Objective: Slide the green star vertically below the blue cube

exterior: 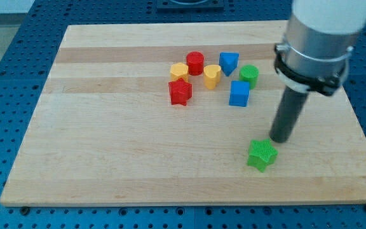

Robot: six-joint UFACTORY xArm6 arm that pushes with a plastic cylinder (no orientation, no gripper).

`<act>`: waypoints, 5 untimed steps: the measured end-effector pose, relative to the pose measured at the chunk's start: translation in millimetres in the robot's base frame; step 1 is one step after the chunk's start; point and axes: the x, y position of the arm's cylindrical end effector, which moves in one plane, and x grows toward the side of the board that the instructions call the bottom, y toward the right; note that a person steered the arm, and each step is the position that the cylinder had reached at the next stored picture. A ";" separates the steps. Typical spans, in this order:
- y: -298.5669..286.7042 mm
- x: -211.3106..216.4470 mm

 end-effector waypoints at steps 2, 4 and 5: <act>-3.9 73.6; -32.6 71.3; -32.6 62.4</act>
